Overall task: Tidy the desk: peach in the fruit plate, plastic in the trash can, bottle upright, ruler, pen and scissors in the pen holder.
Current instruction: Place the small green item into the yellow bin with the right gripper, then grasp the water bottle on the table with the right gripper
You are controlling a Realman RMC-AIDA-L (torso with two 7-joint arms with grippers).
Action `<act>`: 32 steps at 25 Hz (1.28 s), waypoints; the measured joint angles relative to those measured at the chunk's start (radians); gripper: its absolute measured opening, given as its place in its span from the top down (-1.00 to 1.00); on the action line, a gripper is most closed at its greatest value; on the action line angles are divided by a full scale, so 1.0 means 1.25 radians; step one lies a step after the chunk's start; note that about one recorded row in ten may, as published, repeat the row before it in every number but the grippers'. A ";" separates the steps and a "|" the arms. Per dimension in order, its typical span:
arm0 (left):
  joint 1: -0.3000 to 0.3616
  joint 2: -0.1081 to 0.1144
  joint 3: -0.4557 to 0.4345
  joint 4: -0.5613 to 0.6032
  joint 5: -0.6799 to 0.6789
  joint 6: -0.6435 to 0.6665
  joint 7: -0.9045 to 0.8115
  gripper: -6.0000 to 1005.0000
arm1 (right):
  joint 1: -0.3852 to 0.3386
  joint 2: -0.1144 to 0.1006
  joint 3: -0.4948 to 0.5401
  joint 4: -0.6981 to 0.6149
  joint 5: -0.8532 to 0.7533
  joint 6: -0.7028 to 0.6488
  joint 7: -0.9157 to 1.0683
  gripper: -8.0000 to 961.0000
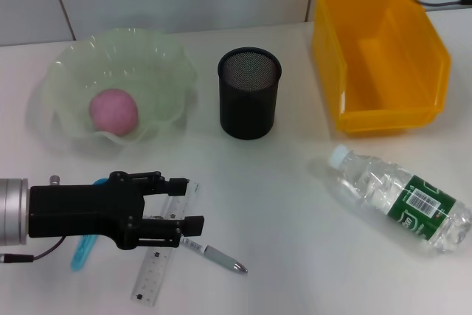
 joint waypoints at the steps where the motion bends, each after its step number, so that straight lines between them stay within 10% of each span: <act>1: -0.001 0.000 0.000 0.000 0.000 0.000 0.000 -0.61 | -0.006 -0.002 0.015 -0.003 -0.004 0.001 0.006 0.26; 26: -0.006 -0.004 0.003 0.000 0.002 0.000 0.003 -0.61 | -0.029 -0.003 0.052 0.035 -0.075 -0.007 0.025 0.15; 32: -0.006 -0.004 0.004 0.000 0.002 0.000 0.002 -0.61 | -0.027 -0.002 0.053 0.036 -0.075 -0.005 0.020 -0.29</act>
